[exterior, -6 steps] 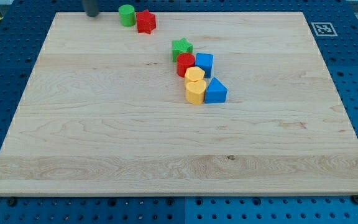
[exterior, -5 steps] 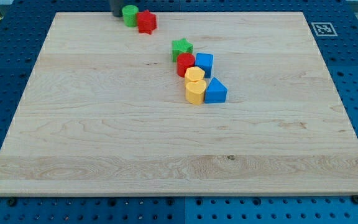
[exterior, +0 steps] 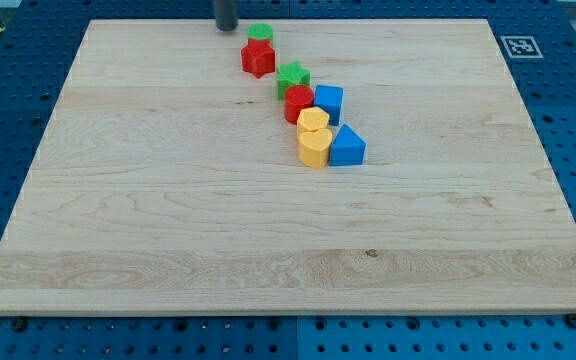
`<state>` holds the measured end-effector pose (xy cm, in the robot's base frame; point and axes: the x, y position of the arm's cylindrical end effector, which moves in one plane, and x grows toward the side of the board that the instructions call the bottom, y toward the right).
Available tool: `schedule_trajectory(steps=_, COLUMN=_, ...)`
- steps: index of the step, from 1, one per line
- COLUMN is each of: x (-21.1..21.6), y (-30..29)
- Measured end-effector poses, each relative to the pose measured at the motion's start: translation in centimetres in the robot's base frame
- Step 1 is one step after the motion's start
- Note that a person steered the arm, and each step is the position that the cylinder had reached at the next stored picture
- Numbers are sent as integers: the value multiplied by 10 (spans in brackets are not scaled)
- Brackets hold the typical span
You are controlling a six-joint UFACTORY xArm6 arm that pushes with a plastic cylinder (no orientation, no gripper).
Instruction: Move green circle along with red star closer to group of blocks
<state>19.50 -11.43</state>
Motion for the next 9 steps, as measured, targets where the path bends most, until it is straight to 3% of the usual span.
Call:
schedule_trajectory(steps=1, x=5, y=-42)
schedule_trajectory(steps=2, x=36, y=-47)
schedule_trajectory(steps=3, x=63, y=-17)
schedule_trajectory(steps=6, x=70, y=45)
schedule_trajectory(steps=9, x=93, y=43)
